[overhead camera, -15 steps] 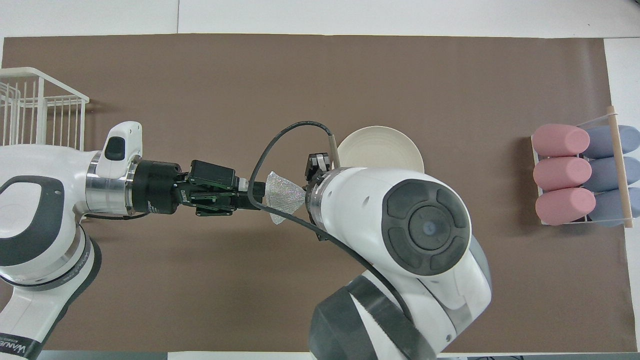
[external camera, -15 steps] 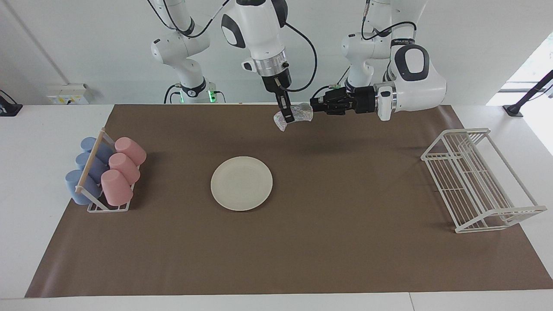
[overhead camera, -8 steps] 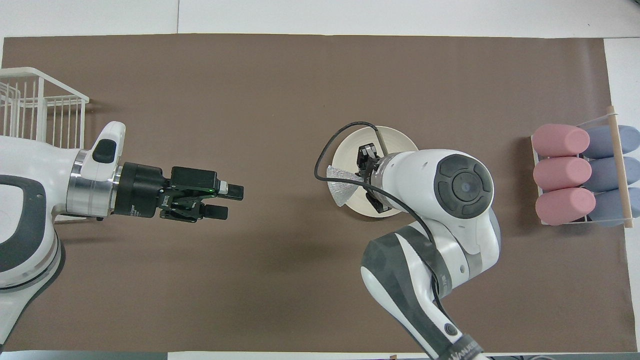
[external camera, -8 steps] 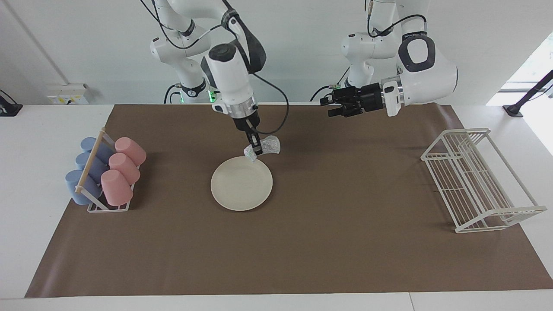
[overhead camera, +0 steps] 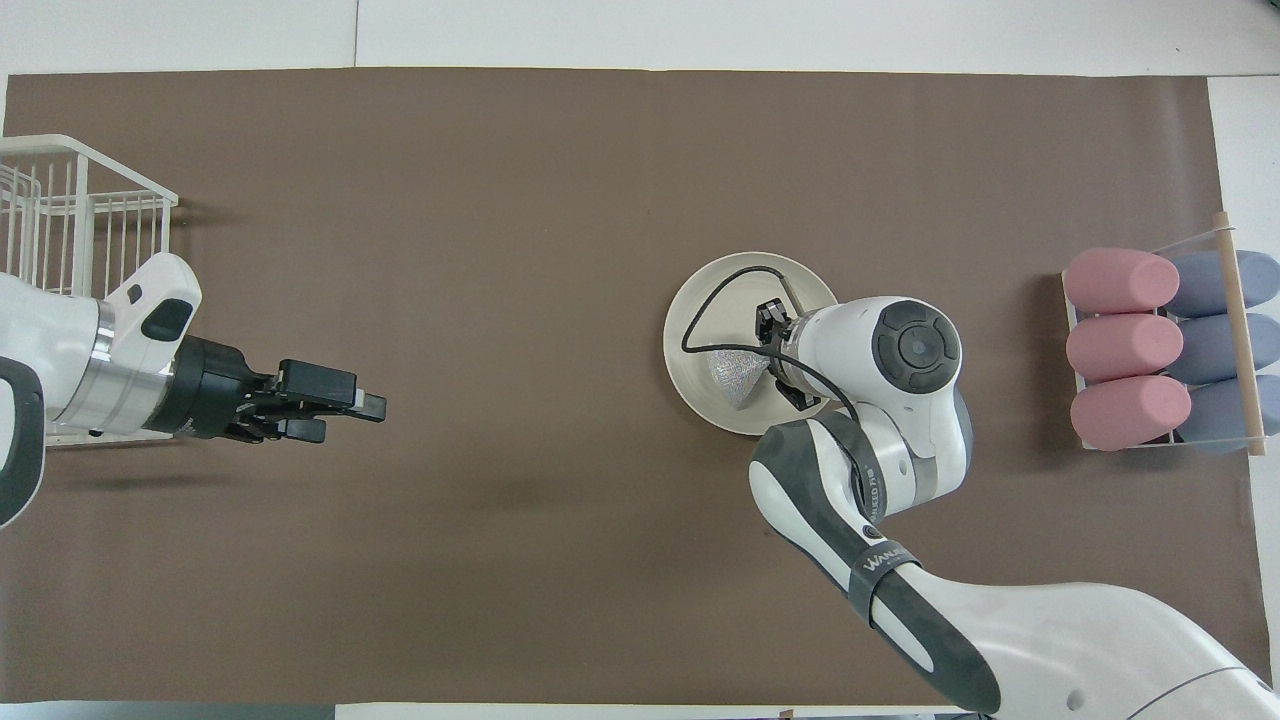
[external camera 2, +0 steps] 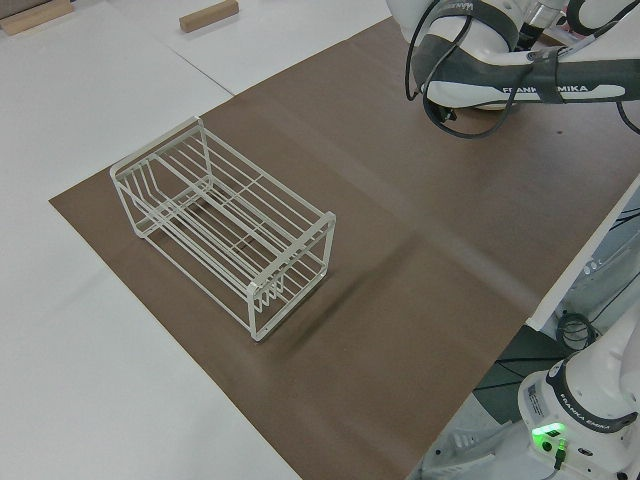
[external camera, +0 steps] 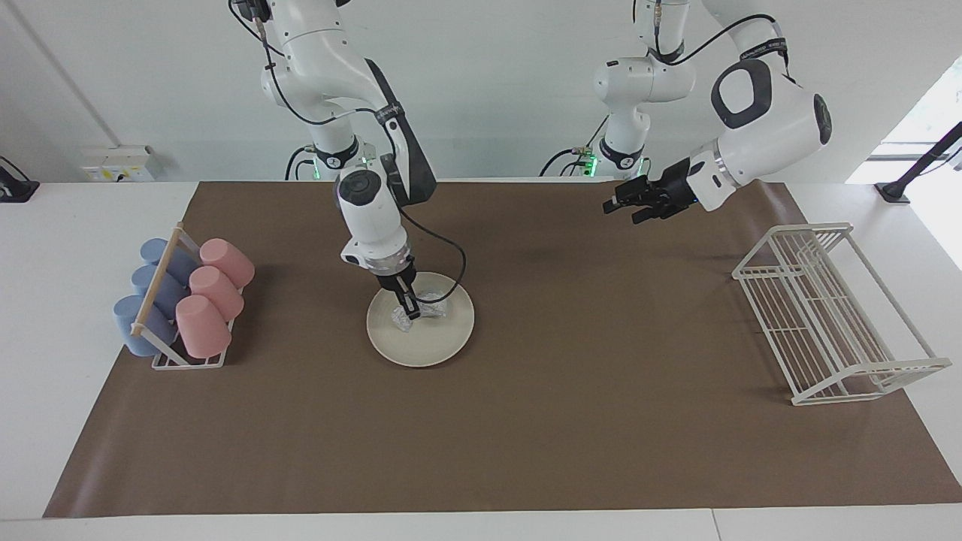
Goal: Wipe plate with sponge
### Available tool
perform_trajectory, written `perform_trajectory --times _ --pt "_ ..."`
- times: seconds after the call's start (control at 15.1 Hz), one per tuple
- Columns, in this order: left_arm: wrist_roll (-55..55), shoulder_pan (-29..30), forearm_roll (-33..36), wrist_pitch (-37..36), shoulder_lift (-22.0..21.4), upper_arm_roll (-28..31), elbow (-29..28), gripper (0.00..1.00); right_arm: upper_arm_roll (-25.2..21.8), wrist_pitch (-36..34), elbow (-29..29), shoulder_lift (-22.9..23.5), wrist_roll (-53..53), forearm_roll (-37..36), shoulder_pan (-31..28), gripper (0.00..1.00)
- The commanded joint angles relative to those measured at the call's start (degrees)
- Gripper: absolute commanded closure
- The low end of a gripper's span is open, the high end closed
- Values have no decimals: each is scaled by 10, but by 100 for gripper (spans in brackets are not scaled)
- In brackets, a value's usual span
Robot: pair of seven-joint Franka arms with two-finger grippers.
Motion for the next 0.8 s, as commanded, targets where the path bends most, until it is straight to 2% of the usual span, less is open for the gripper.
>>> perform_trajectory --times 0.0,0.27,0.73 --pt "16 13 66 14 -5 -6 4 0 5 8 -8 12 -5 10 8 100" --pt "14 11 139 40 -4 -6 3 0 6 22 -10 20 -10 13 10 100" --pt "7 12 145 61 -7 -6 -6 0 4 0 -9 20 -119 13 -42 100"
